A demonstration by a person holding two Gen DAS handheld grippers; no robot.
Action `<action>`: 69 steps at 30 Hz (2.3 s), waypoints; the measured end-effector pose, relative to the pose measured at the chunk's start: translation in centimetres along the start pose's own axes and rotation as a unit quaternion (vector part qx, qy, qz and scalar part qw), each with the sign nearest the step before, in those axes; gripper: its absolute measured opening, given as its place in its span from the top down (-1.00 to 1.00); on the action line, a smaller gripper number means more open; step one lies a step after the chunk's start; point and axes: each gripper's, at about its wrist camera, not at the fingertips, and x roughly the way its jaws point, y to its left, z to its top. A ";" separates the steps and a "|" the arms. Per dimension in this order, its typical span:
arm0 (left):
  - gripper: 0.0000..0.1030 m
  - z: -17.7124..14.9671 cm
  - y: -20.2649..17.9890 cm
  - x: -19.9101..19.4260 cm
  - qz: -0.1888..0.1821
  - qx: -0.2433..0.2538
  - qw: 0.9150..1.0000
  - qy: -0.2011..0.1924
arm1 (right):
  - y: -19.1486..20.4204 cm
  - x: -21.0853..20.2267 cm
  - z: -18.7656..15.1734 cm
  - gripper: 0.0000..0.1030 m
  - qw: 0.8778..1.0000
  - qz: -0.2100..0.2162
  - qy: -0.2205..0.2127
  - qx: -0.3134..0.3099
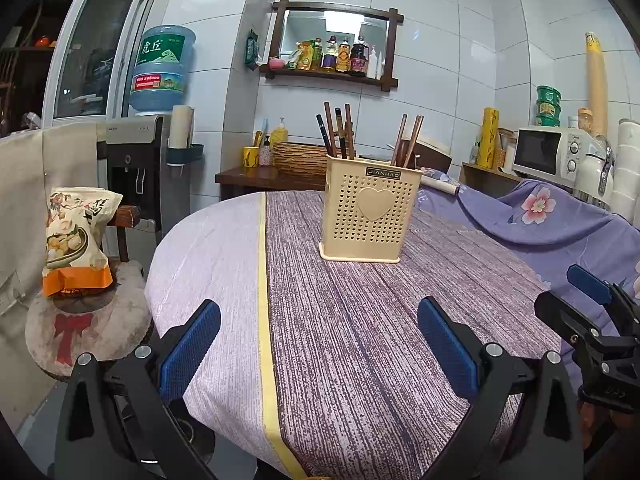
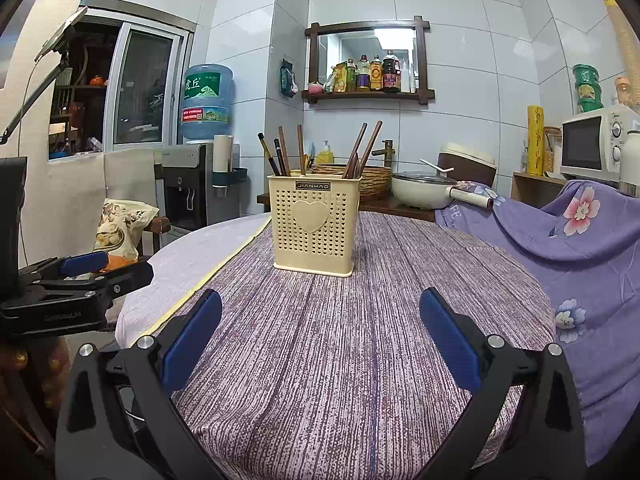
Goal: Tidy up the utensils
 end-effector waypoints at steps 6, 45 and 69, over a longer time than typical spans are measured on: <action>-0.88 0.0 -0.1 0.2 0.003 0.004 1.000 0.004 | -0.2 0.1 0.0 -0.89 1.000 0.000 0.002 0.000; -0.88 -0.4 -0.4 0.4 0.007 0.011 1.000 0.010 | -0.7 0.4 0.3 -0.89 1.000 0.000 0.014 -0.003; -0.88 -0.4 -0.6 0.6 0.005 0.015 1.000 0.013 | -0.6 0.4 0.3 -0.89 1.000 0.000 0.015 -0.004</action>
